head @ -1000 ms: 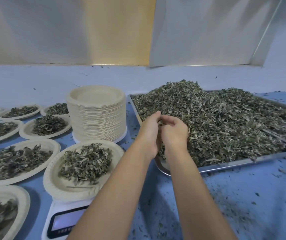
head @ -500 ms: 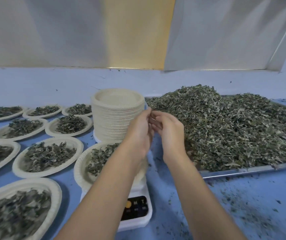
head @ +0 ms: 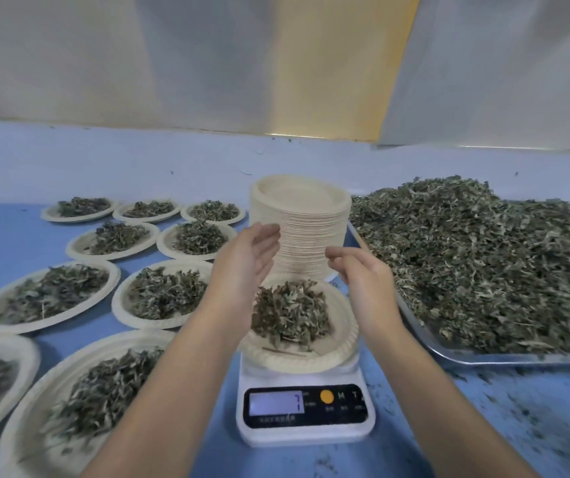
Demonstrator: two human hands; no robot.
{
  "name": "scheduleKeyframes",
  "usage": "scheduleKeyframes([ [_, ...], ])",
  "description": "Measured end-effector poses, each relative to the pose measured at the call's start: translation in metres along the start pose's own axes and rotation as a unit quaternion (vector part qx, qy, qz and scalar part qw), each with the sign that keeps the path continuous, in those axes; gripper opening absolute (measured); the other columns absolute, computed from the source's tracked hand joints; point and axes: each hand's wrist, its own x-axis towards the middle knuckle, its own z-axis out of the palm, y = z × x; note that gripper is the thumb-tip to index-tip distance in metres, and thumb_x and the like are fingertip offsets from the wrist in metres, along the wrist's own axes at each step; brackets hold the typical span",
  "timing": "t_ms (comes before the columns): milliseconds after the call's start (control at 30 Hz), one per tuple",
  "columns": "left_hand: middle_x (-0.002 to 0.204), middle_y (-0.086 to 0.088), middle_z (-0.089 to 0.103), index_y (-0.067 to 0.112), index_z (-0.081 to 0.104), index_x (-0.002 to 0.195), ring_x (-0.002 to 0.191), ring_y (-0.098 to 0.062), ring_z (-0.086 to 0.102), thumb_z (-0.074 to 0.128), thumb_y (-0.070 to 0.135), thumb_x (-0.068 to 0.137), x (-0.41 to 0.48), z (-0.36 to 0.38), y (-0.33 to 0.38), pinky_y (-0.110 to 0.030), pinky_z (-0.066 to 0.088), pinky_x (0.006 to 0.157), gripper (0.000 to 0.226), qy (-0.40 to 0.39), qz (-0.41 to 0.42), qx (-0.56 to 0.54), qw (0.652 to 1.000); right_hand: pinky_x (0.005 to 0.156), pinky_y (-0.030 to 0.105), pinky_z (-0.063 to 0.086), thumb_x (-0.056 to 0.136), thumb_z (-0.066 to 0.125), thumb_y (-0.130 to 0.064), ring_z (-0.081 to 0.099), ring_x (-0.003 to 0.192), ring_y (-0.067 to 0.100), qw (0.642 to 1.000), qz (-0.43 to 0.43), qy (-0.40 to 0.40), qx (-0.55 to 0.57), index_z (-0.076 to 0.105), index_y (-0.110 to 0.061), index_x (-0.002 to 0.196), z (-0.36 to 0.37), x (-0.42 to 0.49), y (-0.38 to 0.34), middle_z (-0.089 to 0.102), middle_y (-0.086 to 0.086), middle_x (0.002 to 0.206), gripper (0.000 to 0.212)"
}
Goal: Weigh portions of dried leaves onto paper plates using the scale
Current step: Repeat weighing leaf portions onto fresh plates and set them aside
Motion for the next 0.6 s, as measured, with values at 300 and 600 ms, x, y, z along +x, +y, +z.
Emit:
scheduleKeyframes([
  [300,0.122,0.005,0.062,0.022,0.064,0.107,0.116,-0.008,0.054,0.036,0.021,0.097,0.013,-0.030,-0.024,-0.027,0.037,0.101,0.030,0.107,0.059,0.150,0.981,0.083,0.026,0.046,0.090,0.050,-0.008,0.060,0.097,0.004,0.998,0.019,0.003,-0.059,0.070,-0.025,0.096,0.001,0.003,0.017,0.069,-0.013,0.097,0.027],
  [600,0.127,0.002,0.058,0.015,0.060,0.123,0.118,-0.013,0.052,0.040,0.017,0.097,0.013,-0.031,-0.037,-0.027,0.037,0.092,0.033,0.137,0.011,0.134,0.981,0.083,0.027,0.045,0.088,0.049,-0.005,0.060,0.100,0.009,0.998,0.035,0.009,-0.057,0.070,-0.027,0.088,0.004,-0.001,0.016,0.069,-0.010,0.098,0.030],
])
